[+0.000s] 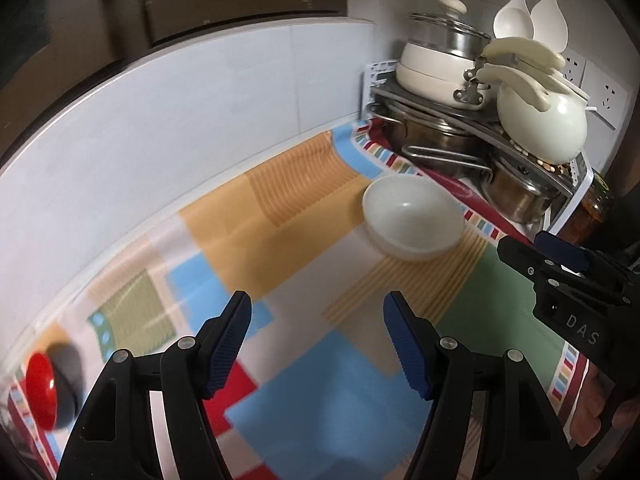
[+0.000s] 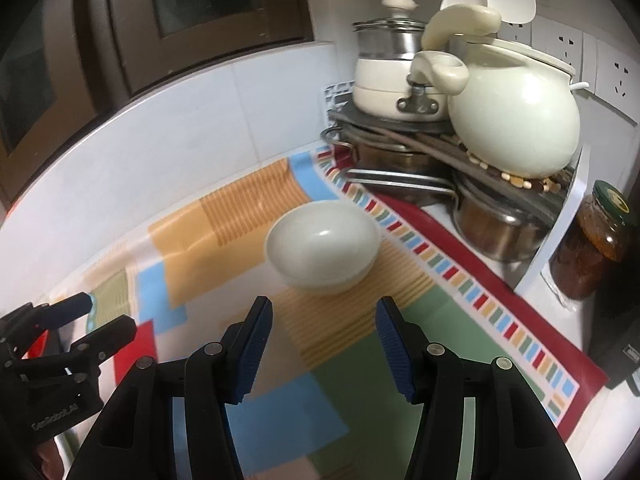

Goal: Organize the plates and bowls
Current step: 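Move both grippers to the rim of the cream bowl by the pot rack, then close both grippers on the rim of the cream bowl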

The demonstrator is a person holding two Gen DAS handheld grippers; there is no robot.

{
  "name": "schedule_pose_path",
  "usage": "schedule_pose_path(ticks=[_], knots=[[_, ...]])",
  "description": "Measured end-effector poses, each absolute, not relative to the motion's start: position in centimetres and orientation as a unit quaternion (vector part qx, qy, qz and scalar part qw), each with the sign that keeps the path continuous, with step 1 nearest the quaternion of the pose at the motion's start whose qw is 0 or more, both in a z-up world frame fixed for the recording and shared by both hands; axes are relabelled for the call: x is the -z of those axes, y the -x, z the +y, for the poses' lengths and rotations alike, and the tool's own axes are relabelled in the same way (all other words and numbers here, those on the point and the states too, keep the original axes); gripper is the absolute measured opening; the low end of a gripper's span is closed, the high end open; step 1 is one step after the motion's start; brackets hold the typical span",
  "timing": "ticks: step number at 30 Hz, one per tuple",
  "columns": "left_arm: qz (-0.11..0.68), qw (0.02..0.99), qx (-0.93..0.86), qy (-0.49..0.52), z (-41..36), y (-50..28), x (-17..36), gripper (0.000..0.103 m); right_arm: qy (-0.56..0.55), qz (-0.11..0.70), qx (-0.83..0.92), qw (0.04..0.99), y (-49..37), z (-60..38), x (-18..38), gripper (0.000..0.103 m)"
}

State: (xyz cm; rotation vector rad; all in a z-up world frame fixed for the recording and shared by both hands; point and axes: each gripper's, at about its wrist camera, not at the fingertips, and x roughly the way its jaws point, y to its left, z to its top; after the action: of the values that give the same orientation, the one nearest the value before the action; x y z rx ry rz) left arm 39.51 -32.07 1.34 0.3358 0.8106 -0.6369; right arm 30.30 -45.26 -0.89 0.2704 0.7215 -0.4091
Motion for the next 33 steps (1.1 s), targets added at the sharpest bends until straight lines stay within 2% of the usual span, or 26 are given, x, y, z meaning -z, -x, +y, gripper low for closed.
schedule_pose_path(ticks=[17, 22, 27, 33], knots=[[0.411, 0.819, 0.344, -0.205, -42.6, -48.6, 4.1, 0.067, -0.171, 0.384, 0.238, 0.876, -37.3, -53.0, 6.3, 0.054], [0.423, 0.811, 0.344, -0.209, -44.7, -50.1, 5.6, 0.062, -0.182, 0.400, 0.234, 0.867, -39.0, -54.3, 7.8, 0.047], [0.440, 0.802, 0.347, -0.207, -45.8, -50.9, 6.8, 0.051, -0.194, 0.412, 0.227, 0.861, -40.1, -54.8, 8.9, 0.033], [0.459, 0.788, 0.352, -0.212, -46.6, -51.2, 7.8, 0.028, -0.200, 0.420, 0.216, 0.858, -40.5, -55.0, 9.5, 0.019]])
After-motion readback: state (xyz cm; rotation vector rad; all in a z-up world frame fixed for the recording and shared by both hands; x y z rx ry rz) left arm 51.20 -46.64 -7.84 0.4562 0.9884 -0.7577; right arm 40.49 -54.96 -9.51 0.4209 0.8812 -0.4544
